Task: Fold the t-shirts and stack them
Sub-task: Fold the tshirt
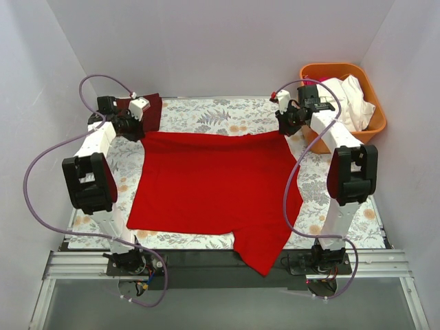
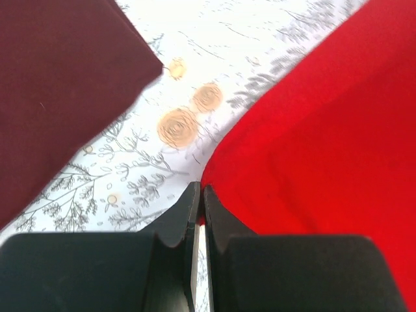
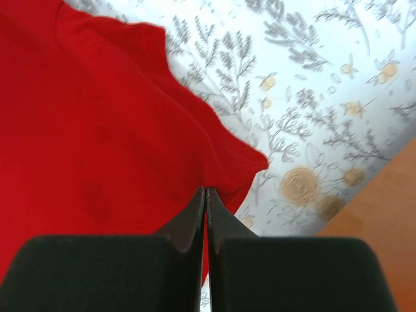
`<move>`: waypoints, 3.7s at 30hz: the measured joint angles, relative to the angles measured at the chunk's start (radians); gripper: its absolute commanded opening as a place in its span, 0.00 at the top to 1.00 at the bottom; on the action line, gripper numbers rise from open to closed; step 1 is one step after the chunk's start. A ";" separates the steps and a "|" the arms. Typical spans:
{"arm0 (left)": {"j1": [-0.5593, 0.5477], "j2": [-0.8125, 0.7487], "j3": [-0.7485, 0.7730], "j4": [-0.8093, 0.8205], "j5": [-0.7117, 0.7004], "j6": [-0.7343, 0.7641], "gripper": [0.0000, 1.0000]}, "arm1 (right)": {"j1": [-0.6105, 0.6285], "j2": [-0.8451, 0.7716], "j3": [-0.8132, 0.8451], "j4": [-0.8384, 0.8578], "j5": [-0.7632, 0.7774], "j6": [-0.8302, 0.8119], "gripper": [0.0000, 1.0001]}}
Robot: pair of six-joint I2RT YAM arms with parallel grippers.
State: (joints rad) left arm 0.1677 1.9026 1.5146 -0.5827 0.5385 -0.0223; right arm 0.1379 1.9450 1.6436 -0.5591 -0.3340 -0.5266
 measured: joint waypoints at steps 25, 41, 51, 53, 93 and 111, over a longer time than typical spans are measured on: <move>0.027 -0.170 -0.335 0.049 -0.034 0.138 1.00 | 0.007 -0.279 -0.467 -0.035 -0.074 -0.035 0.99; 0.027 -0.153 -0.327 0.020 -0.034 0.172 1.00 | 0.017 -0.281 -0.491 -0.046 -0.061 -0.040 0.99; 0.027 -0.186 -0.409 -0.008 -0.052 0.225 1.00 | 0.018 -0.286 -0.497 -0.053 -0.039 -0.068 0.99; 0.027 -0.186 -0.419 -0.011 -0.060 0.229 1.00 | 0.018 -0.286 -0.505 -0.051 -0.039 -0.075 0.99; -0.686 0.336 0.210 0.215 0.073 -0.688 0.59 | -0.109 -0.062 -0.266 -0.129 -0.140 0.136 0.60; -0.755 0.446 0.337 0.239 0.044 -0.753 0.58 | -0.109 -0.010 -0.309 -0.087 -0.141 0.138 0.73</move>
State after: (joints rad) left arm -0.5873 2.3489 1.8519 -0.3435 0.5827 -0.7750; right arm 0.0292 1.9350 1.3350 -0.6460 -0.4747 -0.3882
